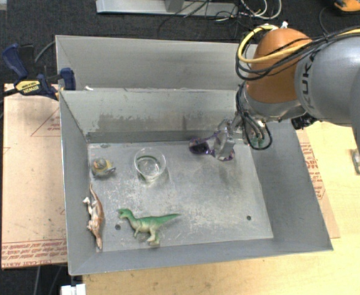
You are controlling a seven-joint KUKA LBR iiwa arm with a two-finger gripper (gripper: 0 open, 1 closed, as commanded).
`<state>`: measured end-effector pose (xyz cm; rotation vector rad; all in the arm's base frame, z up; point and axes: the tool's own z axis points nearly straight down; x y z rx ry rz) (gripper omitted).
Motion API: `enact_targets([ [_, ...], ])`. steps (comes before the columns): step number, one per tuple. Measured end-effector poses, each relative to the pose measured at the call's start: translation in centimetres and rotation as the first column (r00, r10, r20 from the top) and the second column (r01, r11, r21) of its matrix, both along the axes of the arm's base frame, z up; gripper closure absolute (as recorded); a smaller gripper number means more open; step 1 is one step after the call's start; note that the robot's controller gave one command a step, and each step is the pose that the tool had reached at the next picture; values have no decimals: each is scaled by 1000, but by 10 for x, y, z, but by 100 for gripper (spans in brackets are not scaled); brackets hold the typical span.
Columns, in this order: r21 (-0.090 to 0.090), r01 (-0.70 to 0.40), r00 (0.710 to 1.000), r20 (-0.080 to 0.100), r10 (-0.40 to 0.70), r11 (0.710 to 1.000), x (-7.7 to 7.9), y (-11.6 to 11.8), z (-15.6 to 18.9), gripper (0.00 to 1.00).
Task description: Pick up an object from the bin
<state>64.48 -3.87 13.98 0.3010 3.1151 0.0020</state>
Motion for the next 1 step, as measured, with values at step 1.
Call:
enact_targets([
  [1,0,0,1000,-2,0,1000,0,0,16,100],
])
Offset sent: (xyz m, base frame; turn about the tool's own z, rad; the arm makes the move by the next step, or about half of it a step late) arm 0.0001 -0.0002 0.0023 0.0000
